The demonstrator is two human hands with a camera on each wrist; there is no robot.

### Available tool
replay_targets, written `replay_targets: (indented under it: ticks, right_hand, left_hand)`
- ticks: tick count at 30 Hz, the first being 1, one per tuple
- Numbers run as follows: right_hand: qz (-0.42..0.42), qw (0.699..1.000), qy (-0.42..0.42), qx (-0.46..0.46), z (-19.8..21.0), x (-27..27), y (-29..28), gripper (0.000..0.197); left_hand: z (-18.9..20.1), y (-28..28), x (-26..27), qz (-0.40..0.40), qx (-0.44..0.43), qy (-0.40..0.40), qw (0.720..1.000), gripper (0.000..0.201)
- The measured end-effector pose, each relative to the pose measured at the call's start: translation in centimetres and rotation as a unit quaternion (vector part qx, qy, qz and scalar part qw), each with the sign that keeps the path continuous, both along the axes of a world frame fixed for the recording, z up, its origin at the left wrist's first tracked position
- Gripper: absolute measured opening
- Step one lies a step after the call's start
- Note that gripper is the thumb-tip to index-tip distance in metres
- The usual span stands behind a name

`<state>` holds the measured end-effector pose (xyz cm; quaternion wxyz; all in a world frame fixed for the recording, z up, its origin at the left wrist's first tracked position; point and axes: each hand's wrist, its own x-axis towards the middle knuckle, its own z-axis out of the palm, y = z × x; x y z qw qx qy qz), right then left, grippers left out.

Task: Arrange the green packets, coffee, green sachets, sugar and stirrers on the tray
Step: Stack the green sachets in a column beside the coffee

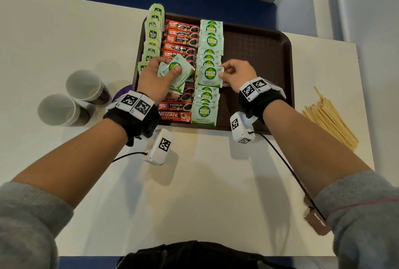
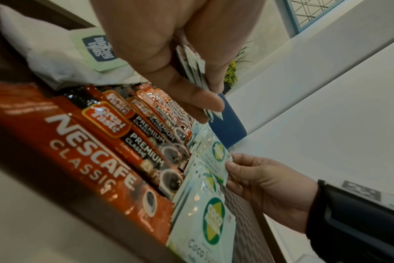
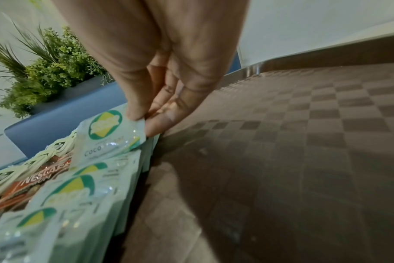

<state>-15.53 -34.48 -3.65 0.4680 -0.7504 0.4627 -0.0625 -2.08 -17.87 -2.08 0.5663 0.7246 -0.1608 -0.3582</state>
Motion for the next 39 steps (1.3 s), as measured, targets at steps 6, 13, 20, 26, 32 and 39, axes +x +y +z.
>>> replay_targets:
  ticks: [6,13,20,26,32,39]
  right_hand:
    - [0.0,1.0,-0.006,-0.016,0.1,-0.1,0.2,0.019]
    - [-0.015,0.999,0.006,-0.047,0.5,0.0,0.0,0.021]
    - [0.045,0.998,-0.032,-0.023,2.9,1.4,1.7,0.021]
    - [0.127,0.991,-0.037,0.019,3.4,2.7,2.7,0.025]
    - [0.103,0.993,-0.049,0.031,3.5,2.3,2.2,0.016]
    - [0.064,0.992,-0.081,0.067,3.4,1.1,1.5,0.018]
  left_hand:
    - [0.0,0.1,0.0,0.003,-0.001,0.0,1.0,0.016]
    - [0.3,0.0,-0.1,0.004,-0.003,0.015,1.0,0.017]
    - [0.6,-0.1,-0.7,-0.022,0.007,0.017,1.0,0.019]
    - [0.9,-0.1,-1.0,-0.055,0.008,0.004,0.998,0.023]
    - [0.8,0.1,-1.2,-0.061,-0.005,0.014,0.998,0.023]
    - [0.8,0.0,-1.2,-0.042,-0.001,0.014,0.999,0.018]
